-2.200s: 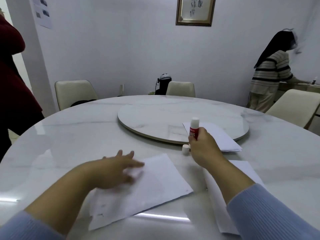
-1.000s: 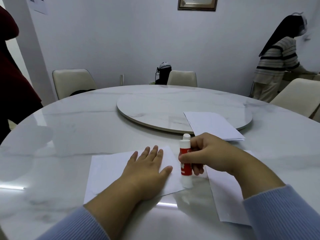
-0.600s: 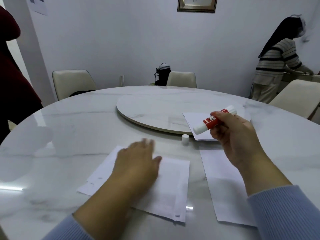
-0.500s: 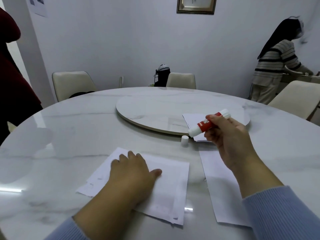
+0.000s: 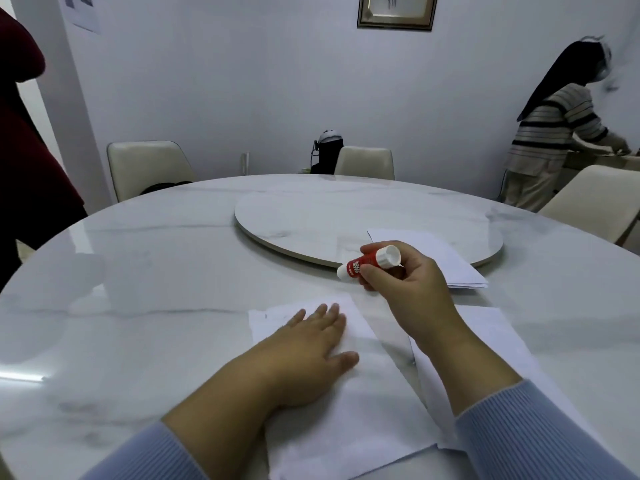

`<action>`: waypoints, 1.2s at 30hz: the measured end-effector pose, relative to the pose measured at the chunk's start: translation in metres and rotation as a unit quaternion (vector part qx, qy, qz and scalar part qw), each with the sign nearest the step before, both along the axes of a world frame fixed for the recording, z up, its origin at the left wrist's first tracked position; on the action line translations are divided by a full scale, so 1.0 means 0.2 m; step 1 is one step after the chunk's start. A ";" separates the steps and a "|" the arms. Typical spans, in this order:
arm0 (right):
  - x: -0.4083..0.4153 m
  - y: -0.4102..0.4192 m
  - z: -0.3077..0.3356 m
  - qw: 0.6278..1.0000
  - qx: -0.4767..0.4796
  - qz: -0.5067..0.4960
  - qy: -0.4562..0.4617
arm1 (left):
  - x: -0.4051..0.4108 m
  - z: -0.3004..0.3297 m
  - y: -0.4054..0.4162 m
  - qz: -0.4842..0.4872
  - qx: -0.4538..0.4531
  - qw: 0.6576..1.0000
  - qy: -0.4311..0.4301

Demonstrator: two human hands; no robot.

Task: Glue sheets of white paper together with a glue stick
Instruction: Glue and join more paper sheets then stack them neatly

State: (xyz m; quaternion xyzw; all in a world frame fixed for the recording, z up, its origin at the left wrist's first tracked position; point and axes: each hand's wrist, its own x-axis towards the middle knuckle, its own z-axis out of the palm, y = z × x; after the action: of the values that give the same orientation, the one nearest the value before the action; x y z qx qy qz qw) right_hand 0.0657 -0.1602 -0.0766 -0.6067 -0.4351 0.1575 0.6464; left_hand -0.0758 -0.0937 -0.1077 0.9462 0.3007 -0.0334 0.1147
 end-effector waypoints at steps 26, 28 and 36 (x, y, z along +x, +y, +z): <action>0.09 -0.13 0.09 0.931 -0.262 0.211 -0.141 | 0.00 -0.04 0.05 0.047 0.022 0.999 0.016; 0.10 -0.15 0.11 0.904 -0.311 0.265 -0.125 | 0.00 -0.04 0.06 0.046 0.021 0.999 0.014; 0.17 -0.21 0.12 0.865 -0.295 0.405 0.020 | -0.03 0.04 0.14 0.001 -0.003 0.998 0.069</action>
State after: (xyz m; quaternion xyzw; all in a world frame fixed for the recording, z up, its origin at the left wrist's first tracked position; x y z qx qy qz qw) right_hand 0.1000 -0.2013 -0.0531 -0.5364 -0.5629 0.5384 0.3249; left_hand -0.0816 -0.0660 -0.0992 0.9412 0.3083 -0.0995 0.0960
